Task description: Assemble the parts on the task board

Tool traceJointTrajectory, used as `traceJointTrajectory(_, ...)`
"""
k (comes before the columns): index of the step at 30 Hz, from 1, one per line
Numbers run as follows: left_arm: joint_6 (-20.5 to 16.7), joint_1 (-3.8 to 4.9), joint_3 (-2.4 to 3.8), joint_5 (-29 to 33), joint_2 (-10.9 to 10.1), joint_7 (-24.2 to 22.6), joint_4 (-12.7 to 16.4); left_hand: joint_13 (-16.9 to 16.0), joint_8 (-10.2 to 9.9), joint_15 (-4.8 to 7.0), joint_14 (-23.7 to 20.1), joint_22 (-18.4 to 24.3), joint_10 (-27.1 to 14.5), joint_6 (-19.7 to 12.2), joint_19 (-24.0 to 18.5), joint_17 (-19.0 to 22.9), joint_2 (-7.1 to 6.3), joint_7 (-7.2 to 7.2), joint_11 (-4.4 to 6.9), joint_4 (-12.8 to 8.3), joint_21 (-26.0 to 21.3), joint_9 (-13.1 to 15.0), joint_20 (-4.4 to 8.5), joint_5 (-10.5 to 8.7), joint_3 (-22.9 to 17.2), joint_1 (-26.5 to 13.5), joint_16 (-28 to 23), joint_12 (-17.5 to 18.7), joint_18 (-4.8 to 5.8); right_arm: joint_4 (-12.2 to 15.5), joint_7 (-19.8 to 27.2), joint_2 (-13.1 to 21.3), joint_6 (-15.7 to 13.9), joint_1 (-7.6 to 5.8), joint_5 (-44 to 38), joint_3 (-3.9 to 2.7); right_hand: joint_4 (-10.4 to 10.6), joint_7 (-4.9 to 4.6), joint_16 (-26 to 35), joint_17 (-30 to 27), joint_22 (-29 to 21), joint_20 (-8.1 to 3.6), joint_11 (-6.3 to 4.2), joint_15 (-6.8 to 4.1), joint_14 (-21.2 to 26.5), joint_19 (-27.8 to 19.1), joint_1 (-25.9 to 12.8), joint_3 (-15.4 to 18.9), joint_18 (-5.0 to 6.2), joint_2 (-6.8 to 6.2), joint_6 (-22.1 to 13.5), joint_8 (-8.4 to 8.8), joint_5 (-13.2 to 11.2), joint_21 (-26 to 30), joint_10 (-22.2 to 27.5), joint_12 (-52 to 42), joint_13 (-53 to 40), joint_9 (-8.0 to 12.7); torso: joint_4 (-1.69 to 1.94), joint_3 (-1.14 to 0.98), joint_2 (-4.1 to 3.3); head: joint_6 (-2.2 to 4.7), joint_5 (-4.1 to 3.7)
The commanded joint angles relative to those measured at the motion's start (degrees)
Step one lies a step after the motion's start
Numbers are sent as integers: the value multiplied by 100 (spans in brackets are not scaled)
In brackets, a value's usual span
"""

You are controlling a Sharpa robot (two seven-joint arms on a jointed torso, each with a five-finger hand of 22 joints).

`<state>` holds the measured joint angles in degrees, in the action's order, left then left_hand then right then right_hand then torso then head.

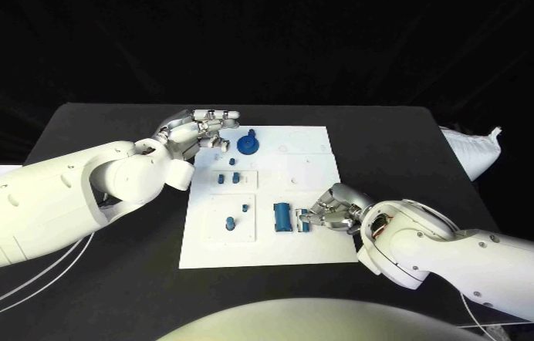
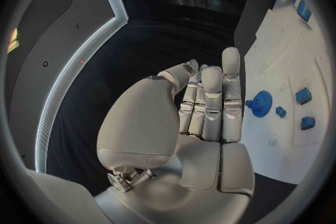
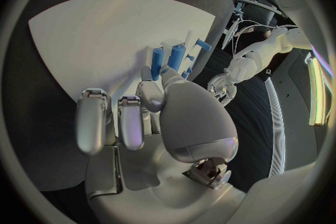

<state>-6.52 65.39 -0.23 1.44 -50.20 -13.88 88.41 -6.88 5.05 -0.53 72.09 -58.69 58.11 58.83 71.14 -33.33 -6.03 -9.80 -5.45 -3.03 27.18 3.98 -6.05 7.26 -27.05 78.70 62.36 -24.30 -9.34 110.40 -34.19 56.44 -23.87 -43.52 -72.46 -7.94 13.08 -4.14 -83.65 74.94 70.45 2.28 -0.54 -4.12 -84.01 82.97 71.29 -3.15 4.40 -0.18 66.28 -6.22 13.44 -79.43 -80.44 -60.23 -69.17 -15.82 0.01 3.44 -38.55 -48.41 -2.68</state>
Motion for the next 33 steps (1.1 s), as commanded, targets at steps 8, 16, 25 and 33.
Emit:
traceJointTrajectory(8, 62, -14, 3, -16, 12, -22, 16, 1, 10, 2, -43, 3, -31, -44, 30, 8, -27, -4, -11, -26, -22, -11, -2, 12, 5, 12, 12, -27, -106, -26, -24, -41, 216, -3, -169, 0, 125, 7, 20, 370, 16, -40, 8, -25, -397, 18, -165, 177, -51, -40, 61, 25, 18, -19, -13, 70, 33, -29, -2, 0, -1, -11, 10)
traceJointTrajectory(16, 71, -14, 3, -16, 8, -13, 18, 1, 10, 2, -43, 3, -31, -44, 30, 8, -27, -4, -11, -26, -22, -11, -2, 12, 5, 12, 12, -27, -106, -27, -16, -54, 285, -4, -198, 0, 256, 33, 20, 374, 23, -49, -12, -38, -398, 22, -271, 398, -51, -76, 116, -5, 7, -20, -36, 42, 2, -74, 0, 1, 2, -22, 7)
traceJointTrajectory(25, 76, -14, 3, -16, -4, -2, 19, 1, 10, 2, -43, 3, -31, -44, 30, 8, -27, -4, -11, -26, -22, -11, -2, 12, 5, 12, 12, -27, -106, 2, 117, 34, 395, -3, -315, 0, 331, 45, 27, 369, 27, -60, -20, -47, -397, 22, -341, 740, -53, -156, 114, -13, -332, -17, -33, 58, -12, -134, -5, -9, -3, -27, 14)
traceJointTrajectory(33, 85, -14, 3, -16, -12, 4, 15, 3, 6, -5, -45, 2, -40, -58, 30, 14, -24, -15, -19, -21, -23, -12, -6, 12, 7, -4, 13, -32, -103, 9, 390, 187, 699, 3, -362, 0, 290, 47, 22, 384, 42, -61, -20, -47, -400, 23, -319, 1065, -55, -184, 98, -19, -942, -20, -36, 52, -41, -199, -14, -7, -1, -13, 16)
